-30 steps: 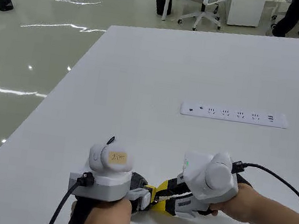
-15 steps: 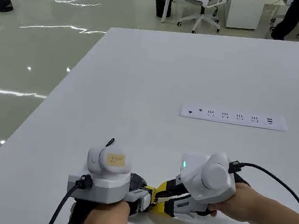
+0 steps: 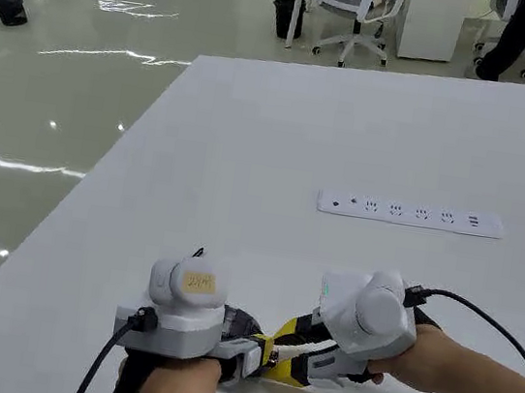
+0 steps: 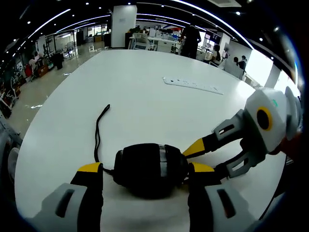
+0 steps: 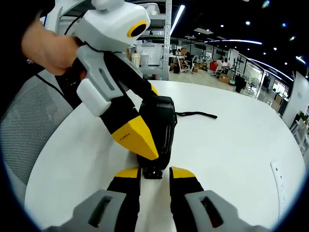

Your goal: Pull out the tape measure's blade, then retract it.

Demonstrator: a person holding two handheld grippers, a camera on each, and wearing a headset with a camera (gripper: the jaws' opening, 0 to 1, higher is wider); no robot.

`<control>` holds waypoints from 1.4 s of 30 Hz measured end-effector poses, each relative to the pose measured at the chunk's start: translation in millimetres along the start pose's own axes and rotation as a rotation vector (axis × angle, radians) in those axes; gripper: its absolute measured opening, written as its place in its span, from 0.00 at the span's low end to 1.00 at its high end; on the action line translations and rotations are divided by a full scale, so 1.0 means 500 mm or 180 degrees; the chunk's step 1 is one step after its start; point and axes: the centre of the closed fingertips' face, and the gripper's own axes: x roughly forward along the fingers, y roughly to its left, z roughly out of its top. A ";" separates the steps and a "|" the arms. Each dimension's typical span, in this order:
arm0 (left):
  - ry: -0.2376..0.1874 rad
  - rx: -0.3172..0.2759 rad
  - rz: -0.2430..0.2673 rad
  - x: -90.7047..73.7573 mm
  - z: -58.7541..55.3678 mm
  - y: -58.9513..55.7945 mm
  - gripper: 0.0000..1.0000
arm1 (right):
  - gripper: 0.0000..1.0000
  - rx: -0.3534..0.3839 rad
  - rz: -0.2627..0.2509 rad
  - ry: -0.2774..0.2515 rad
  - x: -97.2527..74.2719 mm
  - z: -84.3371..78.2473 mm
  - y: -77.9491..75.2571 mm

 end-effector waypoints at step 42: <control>-0.0097 0.1119 -0.1282 -0.144 -0.010 -0.069 0.94 | 0.56 0.0906 -0.0914 0.0049 -0.256 0.000 0.074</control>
